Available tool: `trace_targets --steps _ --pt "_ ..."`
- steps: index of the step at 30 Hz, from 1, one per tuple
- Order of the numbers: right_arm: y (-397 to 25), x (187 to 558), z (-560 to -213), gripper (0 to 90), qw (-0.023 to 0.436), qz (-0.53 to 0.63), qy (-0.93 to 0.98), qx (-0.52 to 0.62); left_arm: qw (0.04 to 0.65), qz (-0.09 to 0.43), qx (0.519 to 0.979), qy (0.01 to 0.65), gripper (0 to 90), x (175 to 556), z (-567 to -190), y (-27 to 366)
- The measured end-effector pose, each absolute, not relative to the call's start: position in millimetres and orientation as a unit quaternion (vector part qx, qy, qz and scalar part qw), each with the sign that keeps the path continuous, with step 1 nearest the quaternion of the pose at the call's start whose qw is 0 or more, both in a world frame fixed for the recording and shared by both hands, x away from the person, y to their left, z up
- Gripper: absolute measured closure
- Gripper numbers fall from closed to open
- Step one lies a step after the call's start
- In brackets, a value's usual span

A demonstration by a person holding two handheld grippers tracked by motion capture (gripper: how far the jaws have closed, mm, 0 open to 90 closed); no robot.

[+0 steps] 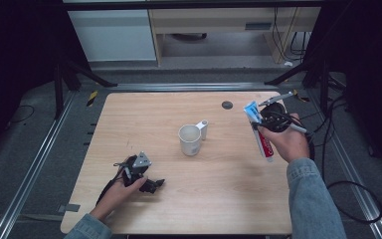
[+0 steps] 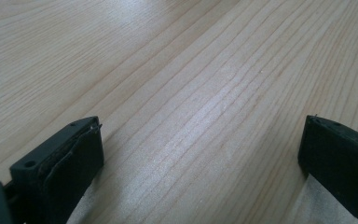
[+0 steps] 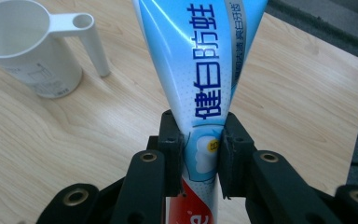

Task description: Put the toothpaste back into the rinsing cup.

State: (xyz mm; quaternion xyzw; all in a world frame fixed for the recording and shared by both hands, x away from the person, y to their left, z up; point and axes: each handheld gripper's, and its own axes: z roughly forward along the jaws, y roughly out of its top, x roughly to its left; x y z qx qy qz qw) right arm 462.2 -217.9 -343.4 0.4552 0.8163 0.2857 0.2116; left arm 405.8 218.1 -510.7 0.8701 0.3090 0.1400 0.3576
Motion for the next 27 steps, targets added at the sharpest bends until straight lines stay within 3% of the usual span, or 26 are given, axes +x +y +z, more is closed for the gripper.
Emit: trace_targets --steps 27 --pt "-169.6 461.4 -351.1 73.8 0.232 0.357 0.796 0.430 0.358 0.139 0.870 0.310 0.0 405.6 -510.8 218.0"
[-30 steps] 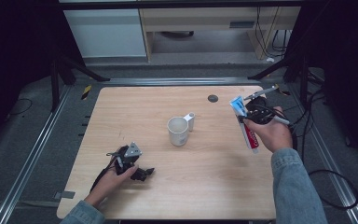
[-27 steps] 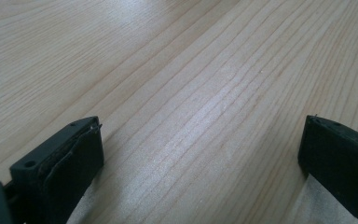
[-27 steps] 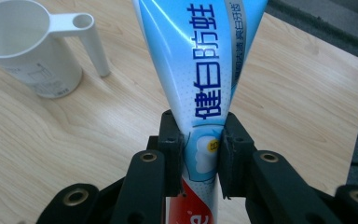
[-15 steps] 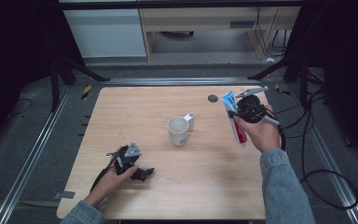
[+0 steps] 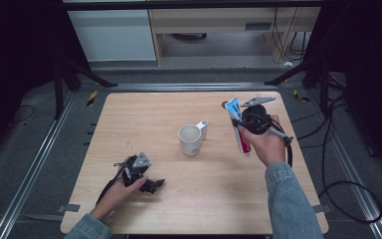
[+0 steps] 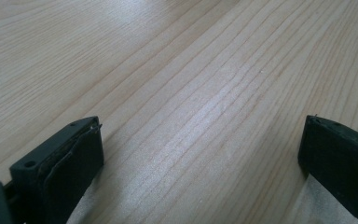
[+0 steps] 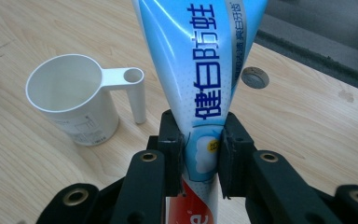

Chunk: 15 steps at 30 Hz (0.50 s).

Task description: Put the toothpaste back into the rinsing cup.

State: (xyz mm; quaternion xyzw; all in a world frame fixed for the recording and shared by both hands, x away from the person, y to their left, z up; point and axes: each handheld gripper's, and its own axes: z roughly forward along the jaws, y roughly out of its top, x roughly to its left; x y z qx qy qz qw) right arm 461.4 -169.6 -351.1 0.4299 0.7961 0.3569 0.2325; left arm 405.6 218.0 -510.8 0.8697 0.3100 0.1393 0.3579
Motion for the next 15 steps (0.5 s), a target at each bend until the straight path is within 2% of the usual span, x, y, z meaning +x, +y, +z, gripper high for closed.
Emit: trace_targets --steps 15 --pt "-150.7 458.9 -350.1 73.8 0.220 0.380 0.793 0.421 0.358 0.139 0.870 0.310 0.0 405.6 -510.8 218.0"
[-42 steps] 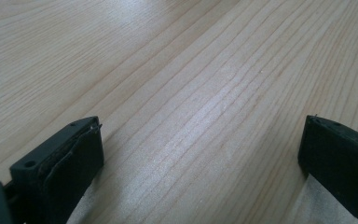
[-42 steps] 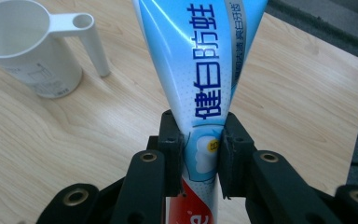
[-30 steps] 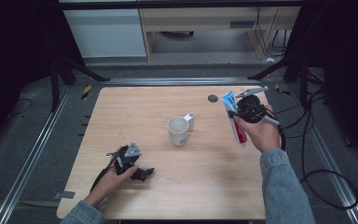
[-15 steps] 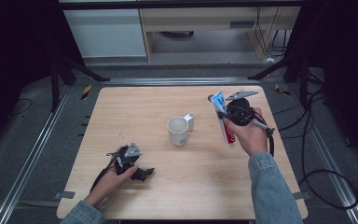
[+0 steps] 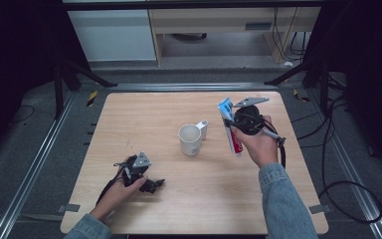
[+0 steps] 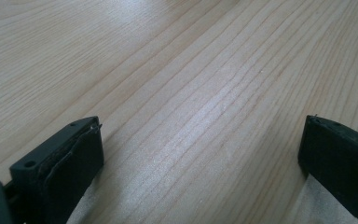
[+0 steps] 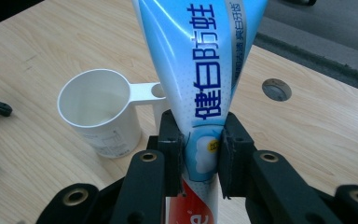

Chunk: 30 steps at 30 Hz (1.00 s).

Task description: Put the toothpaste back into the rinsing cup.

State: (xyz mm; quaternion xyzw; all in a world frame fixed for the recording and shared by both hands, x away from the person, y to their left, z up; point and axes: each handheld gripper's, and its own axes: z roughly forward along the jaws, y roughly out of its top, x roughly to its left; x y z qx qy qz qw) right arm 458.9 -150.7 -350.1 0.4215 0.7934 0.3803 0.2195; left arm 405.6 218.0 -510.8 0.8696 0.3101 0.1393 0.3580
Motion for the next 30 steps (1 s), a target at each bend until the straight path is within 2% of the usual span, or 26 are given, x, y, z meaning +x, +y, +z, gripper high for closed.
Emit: trace_targets --steps 30 --pt "-101.0 456.4 -319.1 73.2 0.205 0.434 0.773 0.415 0.358 0.140 0.870 0.309 0.0 405.8 -510.7 218.1"
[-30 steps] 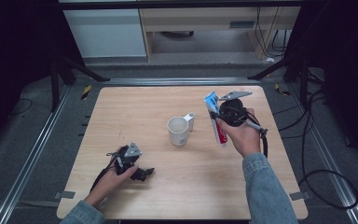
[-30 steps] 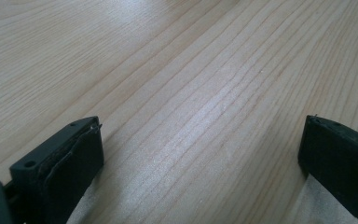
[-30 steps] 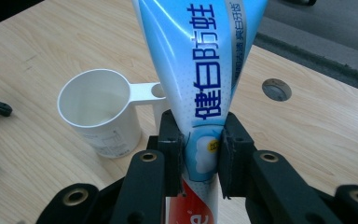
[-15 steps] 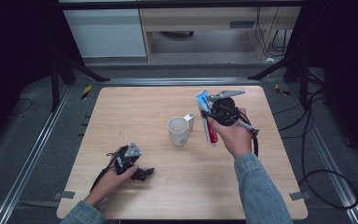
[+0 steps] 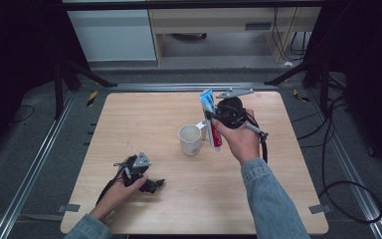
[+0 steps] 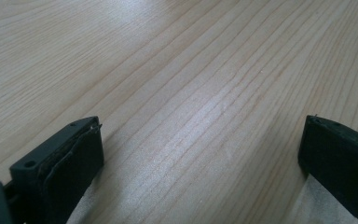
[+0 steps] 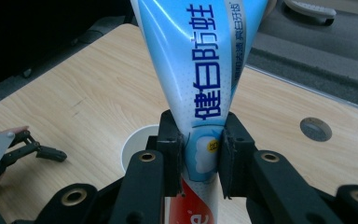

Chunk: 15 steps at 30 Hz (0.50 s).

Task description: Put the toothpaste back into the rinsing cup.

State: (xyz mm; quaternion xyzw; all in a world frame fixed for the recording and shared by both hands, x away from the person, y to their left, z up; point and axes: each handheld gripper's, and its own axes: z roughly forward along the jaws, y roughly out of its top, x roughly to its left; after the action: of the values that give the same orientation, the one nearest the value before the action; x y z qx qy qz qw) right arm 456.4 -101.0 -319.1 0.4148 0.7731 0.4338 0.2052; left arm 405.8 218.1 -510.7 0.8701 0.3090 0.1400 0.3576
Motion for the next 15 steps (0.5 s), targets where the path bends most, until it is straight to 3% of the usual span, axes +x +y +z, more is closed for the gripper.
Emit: trace_targets --steps 15 --pt "-77.1 468.1 -297.5 72.9 0.226 0.458 0.760 0.401 0.357 0.139 0.870 0.309 0.0 405.8 -510.6 218.1"
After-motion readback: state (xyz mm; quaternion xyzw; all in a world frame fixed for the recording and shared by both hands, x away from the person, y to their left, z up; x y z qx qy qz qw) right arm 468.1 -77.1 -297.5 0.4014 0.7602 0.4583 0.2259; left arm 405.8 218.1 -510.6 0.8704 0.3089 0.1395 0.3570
